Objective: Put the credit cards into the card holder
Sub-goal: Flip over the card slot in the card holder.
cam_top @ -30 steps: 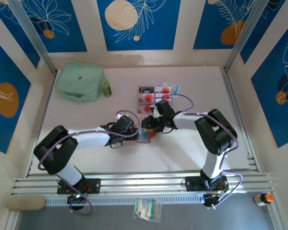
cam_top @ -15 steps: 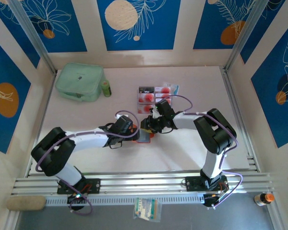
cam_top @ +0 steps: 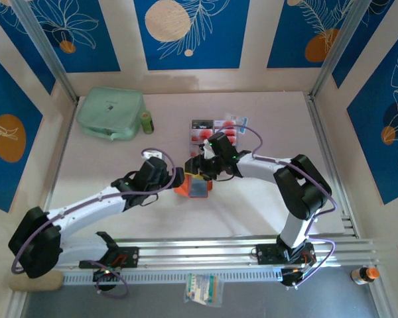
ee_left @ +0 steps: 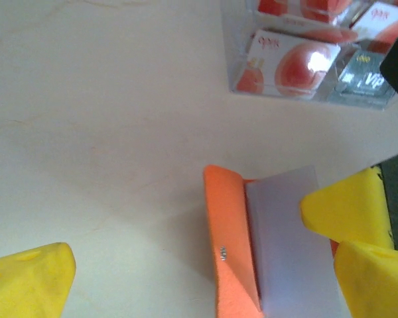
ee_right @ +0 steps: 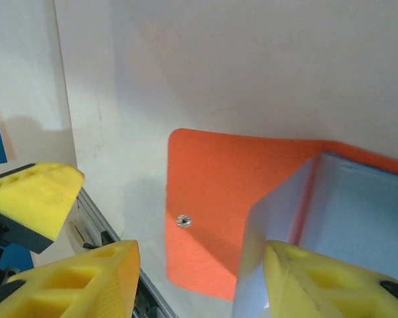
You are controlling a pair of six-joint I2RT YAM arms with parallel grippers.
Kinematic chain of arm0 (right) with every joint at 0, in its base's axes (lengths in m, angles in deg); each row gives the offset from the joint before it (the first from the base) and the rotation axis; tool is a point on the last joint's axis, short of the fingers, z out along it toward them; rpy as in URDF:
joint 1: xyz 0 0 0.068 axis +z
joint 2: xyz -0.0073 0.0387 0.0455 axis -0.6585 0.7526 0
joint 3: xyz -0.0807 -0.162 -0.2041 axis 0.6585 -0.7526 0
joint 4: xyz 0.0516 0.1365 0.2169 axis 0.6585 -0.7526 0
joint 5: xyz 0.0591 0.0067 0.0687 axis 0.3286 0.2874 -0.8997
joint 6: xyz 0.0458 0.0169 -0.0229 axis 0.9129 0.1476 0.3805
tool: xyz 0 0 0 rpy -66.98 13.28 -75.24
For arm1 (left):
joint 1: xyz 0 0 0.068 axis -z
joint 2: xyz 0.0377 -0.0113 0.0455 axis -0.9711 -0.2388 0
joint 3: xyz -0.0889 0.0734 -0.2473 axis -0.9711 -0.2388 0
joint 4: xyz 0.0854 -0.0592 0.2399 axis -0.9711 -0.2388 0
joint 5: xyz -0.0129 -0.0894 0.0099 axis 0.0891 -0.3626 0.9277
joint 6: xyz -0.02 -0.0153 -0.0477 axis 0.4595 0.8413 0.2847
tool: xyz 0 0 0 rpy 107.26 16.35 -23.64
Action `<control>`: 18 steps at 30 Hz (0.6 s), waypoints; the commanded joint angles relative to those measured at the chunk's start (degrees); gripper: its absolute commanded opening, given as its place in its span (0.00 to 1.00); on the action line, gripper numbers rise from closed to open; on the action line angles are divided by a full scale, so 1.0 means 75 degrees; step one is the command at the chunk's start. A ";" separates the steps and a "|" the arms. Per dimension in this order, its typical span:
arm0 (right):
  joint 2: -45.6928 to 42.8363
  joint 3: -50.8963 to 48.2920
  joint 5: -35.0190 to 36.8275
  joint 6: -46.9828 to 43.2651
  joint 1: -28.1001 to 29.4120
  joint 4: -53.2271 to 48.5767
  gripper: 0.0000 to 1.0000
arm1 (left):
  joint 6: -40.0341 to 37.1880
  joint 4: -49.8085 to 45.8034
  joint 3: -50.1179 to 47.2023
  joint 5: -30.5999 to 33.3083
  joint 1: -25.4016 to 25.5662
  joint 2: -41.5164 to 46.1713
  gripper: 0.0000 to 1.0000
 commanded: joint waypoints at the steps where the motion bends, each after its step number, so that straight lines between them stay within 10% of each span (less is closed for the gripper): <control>1: 0.0282 0.0433 0.0070 0.0169 0.0181 -0.0264 0.52 | -0.0071 -0.0275 -0.0288 0.0223 -0.0214 0.0429 1.00; 18: 0.1461 0.1058 0.0224 0.0867 0.0525 0.0181 0.52 | -0.0299 0.0302 -0.0935 -0.0425 -0.0601 0.0438 1.00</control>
